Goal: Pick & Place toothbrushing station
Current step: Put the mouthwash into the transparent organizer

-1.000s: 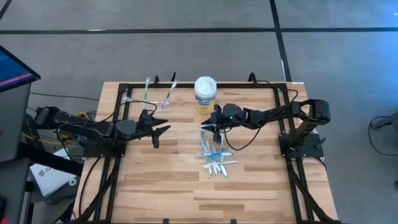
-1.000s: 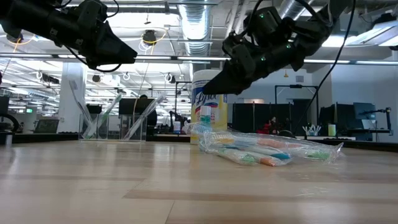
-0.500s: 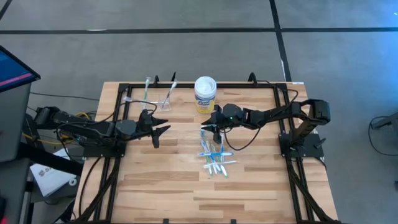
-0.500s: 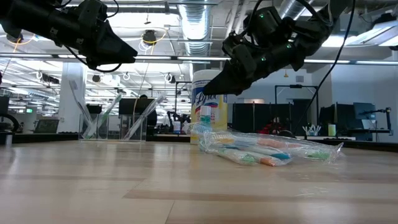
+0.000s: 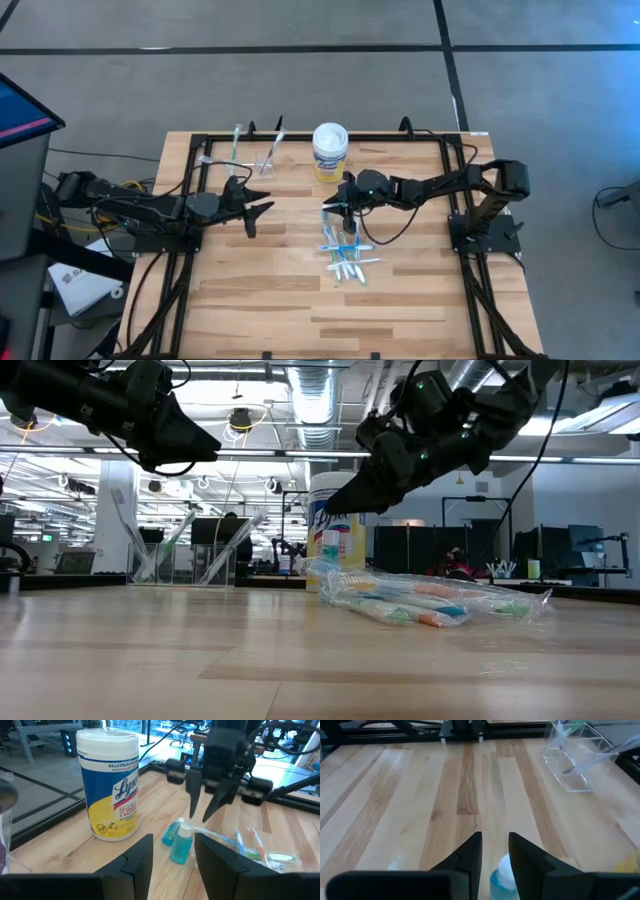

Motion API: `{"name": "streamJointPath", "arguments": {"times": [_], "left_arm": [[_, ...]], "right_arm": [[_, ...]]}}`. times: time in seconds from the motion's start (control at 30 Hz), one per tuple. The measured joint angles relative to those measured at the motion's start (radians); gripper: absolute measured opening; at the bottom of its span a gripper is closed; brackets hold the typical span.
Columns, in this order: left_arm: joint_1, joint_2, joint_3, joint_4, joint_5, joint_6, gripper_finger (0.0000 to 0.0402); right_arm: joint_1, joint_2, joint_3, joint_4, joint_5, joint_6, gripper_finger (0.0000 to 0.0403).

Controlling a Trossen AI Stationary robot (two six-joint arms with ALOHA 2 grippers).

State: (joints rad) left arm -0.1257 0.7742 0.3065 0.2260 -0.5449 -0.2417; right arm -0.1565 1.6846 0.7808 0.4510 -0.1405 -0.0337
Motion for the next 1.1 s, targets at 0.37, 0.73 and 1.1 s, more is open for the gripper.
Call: {"name": "streamJointPath", "arguments": {"times": [0.37,0.73,1.1], "left_arm": [[0.000,0.000,0.000,0.002,0.000,0.000,0.0140],[0.000,0.000,0.000,0.002,0.000,0.000,0.0140],[0.000,0.000,0.000,0.002,0.000,0.000,0.0140]], "right_arm": [[-0.003,0.034,0.012,0.065,-0.019,-0.025,0.0113],[-0.018,0.038,0.008,0.018,0.020,-0.018,0.0176],[-0.017,0.038,0.008,-0.012,0.036,-0.018,0.0163]]}}
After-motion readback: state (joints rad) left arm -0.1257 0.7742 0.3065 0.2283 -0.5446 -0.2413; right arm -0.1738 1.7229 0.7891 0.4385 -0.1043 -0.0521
